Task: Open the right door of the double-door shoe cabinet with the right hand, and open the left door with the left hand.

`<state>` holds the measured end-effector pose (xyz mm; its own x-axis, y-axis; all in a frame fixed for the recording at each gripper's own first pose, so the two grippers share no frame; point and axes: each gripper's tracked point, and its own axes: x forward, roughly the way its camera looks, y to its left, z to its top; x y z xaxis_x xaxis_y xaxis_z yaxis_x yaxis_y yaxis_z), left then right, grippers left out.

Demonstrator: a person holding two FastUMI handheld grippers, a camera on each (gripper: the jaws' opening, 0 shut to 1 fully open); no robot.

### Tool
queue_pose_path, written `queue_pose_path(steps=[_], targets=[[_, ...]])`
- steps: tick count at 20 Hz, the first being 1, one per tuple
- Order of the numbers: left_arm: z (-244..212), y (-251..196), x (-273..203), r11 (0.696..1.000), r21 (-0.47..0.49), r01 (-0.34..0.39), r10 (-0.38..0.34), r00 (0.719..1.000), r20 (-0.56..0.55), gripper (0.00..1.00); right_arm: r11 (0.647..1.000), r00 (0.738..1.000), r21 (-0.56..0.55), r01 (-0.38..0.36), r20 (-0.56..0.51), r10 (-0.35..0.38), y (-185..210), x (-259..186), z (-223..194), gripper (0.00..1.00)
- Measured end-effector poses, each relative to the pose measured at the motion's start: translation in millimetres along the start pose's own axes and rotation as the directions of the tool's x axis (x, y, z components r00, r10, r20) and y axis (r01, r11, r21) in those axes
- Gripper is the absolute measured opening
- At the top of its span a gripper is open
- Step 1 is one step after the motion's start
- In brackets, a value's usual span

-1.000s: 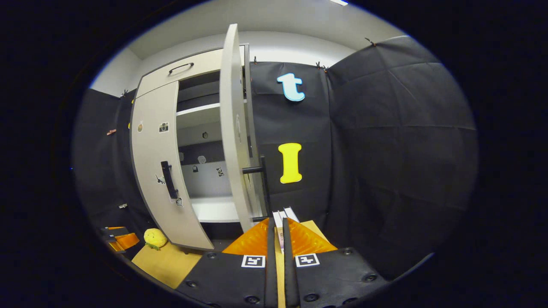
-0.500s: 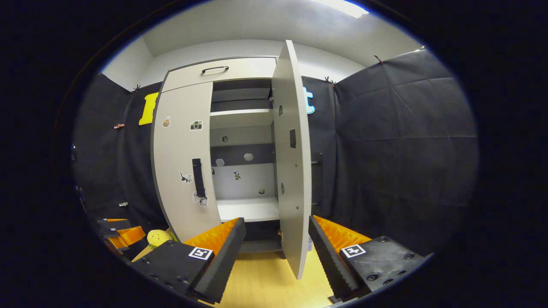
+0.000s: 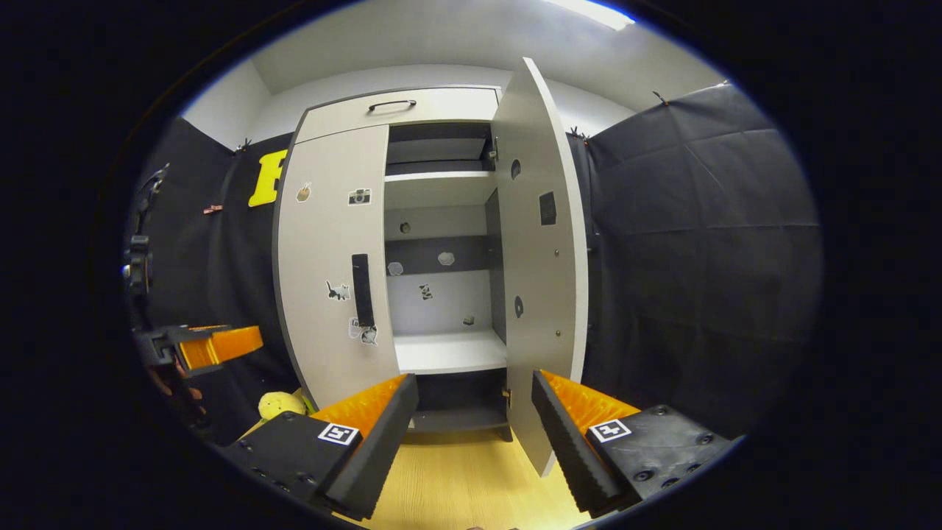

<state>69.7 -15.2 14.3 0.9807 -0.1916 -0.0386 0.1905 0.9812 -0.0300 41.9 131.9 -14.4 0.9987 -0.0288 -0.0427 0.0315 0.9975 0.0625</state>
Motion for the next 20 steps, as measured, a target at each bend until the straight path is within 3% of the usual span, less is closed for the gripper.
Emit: queue_pose_path(steps=[5, 10, 16, 20], targets=[[21, -20, 65, 0.999, 0.045, 0.008, -0.008, 1.0, 0.006, 0.95, 0.999, 0.999, -0.004, -0.049, -0.019, 0.049, -8, 9, -26, 0.97], [36, -46, 132, 1.0, 0.006, 0.005, -0.005, 1.0, 0.016, 0.95, 0.991, 0.99, -0.061, -0.122, -0.073, 0.117, -21, 27, -57, 0.98], [42, -63, 199, 0.999, -0.006, -0.033, 0.033, 0.999, -0.003, 0.93, 0.966, 0.959, -0.036, -0.255, -0.136, 0.248, -13, 39, -82, 0.98], [38, -67, 221, 0.997, -0.006, -0.075, 0.075, 0.997, -0.031, 0.74, 0.951, 0.942, -0.03, -0.308, -0.151, 0.3, -11, 44, -89, 0.98]])
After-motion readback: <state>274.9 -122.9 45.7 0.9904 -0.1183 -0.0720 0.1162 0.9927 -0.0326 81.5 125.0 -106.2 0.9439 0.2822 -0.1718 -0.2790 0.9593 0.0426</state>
